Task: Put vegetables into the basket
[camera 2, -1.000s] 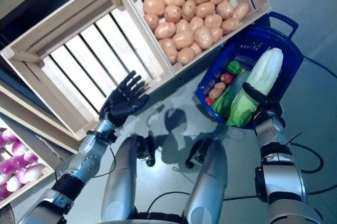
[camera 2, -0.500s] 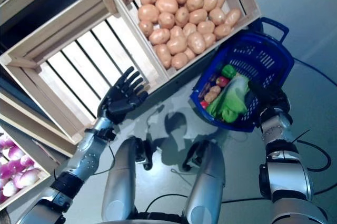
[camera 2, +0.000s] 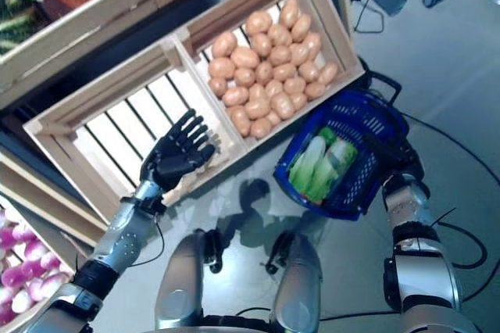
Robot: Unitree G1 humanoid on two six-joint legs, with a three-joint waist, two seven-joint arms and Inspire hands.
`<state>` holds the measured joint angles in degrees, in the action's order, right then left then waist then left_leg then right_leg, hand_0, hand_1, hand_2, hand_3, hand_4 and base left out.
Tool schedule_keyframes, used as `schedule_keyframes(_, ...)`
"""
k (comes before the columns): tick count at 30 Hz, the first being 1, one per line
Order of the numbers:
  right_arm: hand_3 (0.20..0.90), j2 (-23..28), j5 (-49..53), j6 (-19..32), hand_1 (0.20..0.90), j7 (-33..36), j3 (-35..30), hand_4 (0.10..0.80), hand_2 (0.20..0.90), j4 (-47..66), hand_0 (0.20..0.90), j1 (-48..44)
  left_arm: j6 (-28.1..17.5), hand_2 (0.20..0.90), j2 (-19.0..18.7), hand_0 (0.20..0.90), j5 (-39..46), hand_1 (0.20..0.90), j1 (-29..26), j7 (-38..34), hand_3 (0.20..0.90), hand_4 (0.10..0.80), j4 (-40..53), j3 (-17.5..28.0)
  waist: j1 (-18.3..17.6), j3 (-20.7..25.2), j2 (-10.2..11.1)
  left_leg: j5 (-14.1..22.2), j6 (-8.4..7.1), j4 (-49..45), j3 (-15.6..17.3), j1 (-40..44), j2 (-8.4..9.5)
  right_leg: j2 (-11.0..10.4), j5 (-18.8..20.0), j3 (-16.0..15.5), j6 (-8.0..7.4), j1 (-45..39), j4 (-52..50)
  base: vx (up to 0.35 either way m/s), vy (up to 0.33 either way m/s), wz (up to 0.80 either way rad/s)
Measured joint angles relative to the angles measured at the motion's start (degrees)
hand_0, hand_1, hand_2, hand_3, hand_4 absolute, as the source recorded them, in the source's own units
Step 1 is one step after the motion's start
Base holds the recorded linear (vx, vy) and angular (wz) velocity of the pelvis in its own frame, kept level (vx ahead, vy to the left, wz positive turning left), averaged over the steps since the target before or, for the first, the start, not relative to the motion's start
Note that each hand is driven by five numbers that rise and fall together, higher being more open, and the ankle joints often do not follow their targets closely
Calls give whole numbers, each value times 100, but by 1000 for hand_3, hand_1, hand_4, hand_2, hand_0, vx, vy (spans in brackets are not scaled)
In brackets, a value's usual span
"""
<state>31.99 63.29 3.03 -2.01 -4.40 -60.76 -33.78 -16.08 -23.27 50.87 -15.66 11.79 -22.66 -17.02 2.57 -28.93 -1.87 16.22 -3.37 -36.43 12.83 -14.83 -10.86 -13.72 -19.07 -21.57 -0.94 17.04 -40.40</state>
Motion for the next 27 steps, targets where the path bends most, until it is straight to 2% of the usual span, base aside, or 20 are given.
schedule_keyframes(2,900,-413,91,38,900,-72,1,800,900,295,900,373,108,900,1,900,-165,900,73,-42,900,800,-97,114,-8,235,77,-168,-54,529,55,336,9,181,183,-31,-32,-299,532,171,-12,-16)
schedule_keyframes(4,900,-1045,234,373,900,-113,7,800,900,660,900,904,171,900,4,900,-498,900,283,-158,900,800,-108,212,-15,524,151,-434,-102,1267,169,835,20,386,427,-78,-31,-718,1213,160,18,-12)
schedule_keyframes(7,900,-1716,226,585,900,-119,176,800,900,996,900,1715,189,900,81,900,-1234,900,719,-473,900,800,-281,155,-40,1053,85,-780,-147,2381,195,1660,92,682,771,-80,-137,-1449,2270,126,59,-16)
schedule_keyframes(9,900,-2046,213,761,900,-119,479,800,900,1160,900,2270,181,900,253,900,-1674,900,1013,-667,900,800,-642,137,-108,1471,31,-841,-190,2809,264,1978,120,773,867,-65,-207,-1696,2643,71,69,-12)
schedule_keyframes(11,900,-2263,181,842,900,-123,796,800,900,1164,900,2772,162,900,493,900,-2038,900,1262,-824,900,800,-1269,146,-188,1709,12,-931,-157,3169,338,2348,198,822,970,-52,-299,-2060,3031,48,48,-6)
schedule_keyframes(15,900,-2440,-5,620,900,-133,1196,800,900,982,900,3287,213,900,751,900,-2739,900,1526,-944,900,800,-2076,83,-190,1935,6,-986,-117,3581,405,2602,300,857,1109,49,-433,-2226,3395,49,30,-7)
schedule_keyframes(20,900,-2585,-89,573,900,-186,1215,800,900,668,900,3497,262,900,936,900,-3339,900,1741,-1148,900,800,-3106,48,-262,2106,25,-1017,-59,3754,443,2777,425,866,1402,66,-570,-2578,3988,-12,11,1)
schedule_keyframes(23,900,-2567,-1088,625,900,-349,1426,800,900,262,900,3509,290,900,1128,900,-3363,900,1761,-1209,900,800,-4018,163,-333,2302,32,-1055,-4,3889,431,2832,481,866,1452,71,-604,-2645,4117,-4,3,1)
schedule_keyframes(27,900,-2499,-1870,473,900,-632,1647,800,900,-76,900,3542,168,900,1146,900,-3506,900,1745,-1188,900,800,-4336,169,-327,2485,49,-1073,24,3918,373,2838,504,861,1456,105,-611,-2672,4129,7,10,5)
